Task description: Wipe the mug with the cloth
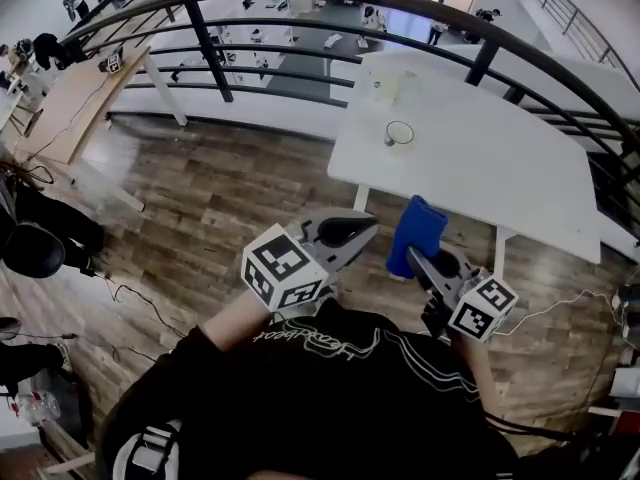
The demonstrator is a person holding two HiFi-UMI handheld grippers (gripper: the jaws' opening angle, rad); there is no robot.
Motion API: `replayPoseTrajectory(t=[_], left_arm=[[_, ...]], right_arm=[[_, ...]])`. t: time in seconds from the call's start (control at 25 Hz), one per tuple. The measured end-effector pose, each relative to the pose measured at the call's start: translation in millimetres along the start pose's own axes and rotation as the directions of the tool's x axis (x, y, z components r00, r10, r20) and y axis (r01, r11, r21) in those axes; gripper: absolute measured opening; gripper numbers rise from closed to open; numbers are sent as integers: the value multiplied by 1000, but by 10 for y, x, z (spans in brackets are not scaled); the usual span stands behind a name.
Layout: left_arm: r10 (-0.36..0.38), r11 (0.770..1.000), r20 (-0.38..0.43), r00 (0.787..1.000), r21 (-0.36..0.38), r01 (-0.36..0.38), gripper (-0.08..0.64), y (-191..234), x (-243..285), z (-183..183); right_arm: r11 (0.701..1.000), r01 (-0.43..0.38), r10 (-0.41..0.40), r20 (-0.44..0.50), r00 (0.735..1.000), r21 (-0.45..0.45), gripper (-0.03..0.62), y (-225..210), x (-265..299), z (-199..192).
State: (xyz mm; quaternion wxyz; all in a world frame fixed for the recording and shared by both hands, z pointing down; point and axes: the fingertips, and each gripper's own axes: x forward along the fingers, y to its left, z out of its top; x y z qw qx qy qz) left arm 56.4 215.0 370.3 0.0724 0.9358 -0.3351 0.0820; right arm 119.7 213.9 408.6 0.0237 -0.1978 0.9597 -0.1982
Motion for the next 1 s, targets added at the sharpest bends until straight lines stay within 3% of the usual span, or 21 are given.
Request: replayPoseTrajectory(t=[0.6, 1.0], left_arm=[[2, 1000, 16, 1000, -3, -2, 8, -32, -112, 53], [-28, 999, 50, 998, -19, 29, 8, -128, -164, 79]], right_arm=[[1000, -9, 9, -16, 1000, 5, 64, 123, 65, 10], [999, 33, -33, -25, 999, -5, 64, 212, -77, 71]])
